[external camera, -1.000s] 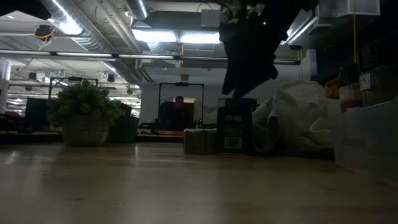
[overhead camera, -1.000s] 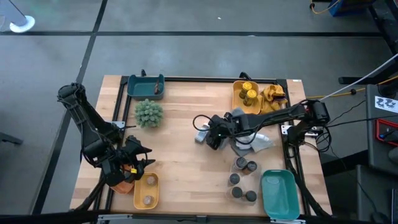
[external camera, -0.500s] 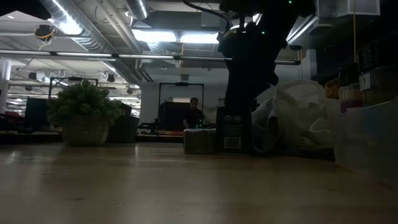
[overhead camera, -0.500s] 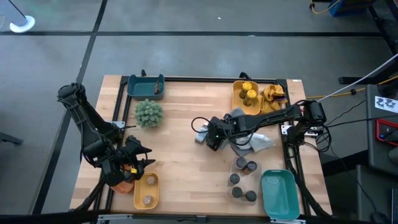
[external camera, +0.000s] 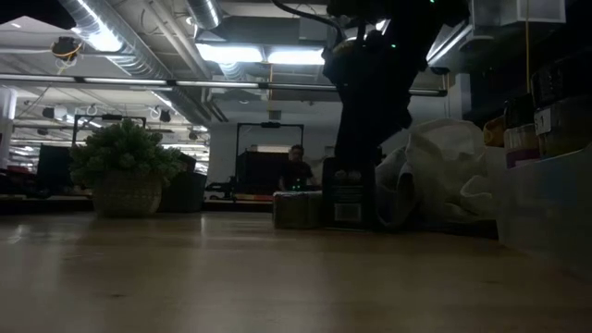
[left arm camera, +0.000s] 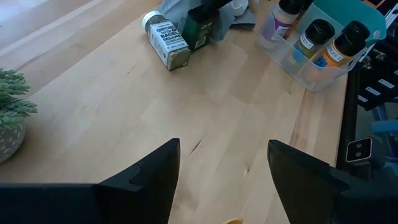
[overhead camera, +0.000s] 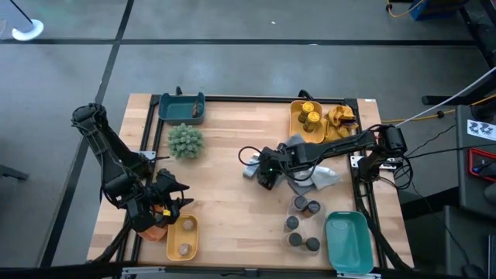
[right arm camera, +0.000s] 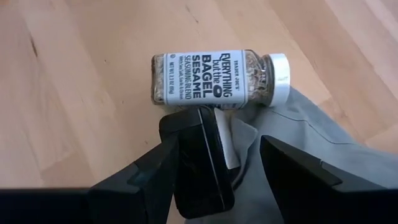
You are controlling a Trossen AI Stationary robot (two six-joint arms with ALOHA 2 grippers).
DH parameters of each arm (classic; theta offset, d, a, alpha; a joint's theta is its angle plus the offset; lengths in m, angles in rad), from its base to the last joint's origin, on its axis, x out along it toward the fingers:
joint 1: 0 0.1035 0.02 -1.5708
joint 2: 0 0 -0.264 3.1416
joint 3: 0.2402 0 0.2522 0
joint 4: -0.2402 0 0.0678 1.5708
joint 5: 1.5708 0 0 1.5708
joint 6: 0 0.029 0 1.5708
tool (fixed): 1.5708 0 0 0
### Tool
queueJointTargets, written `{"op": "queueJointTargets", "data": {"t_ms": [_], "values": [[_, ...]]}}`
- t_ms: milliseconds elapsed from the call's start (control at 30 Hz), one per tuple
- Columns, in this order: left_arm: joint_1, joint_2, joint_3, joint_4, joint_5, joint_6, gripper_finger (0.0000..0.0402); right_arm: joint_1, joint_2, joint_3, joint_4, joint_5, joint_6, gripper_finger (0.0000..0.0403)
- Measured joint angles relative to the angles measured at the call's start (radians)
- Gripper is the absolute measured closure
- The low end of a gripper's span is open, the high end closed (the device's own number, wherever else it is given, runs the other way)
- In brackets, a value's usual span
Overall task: Sort spices by type
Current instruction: Put the black seasoning can into the orange bin
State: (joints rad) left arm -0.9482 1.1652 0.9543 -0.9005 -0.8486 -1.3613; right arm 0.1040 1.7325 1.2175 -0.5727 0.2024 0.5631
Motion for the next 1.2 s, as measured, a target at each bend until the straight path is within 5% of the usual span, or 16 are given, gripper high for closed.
{"op": "queueJointTargets", "data": {"t_ms": [867,1200], "values": [[0.0,0.0,0.0,0.0,0.0,-0.017,0.0176,0.0,-0.001,0.079,-0.039,0.013,-0.108,0.0175],[0.0,0.0,0.0,0.0,0.0,-0.026,0.0176,0.002,-0.001,0.086,-0.121,-0.083,-0.179,0.0175]]}}
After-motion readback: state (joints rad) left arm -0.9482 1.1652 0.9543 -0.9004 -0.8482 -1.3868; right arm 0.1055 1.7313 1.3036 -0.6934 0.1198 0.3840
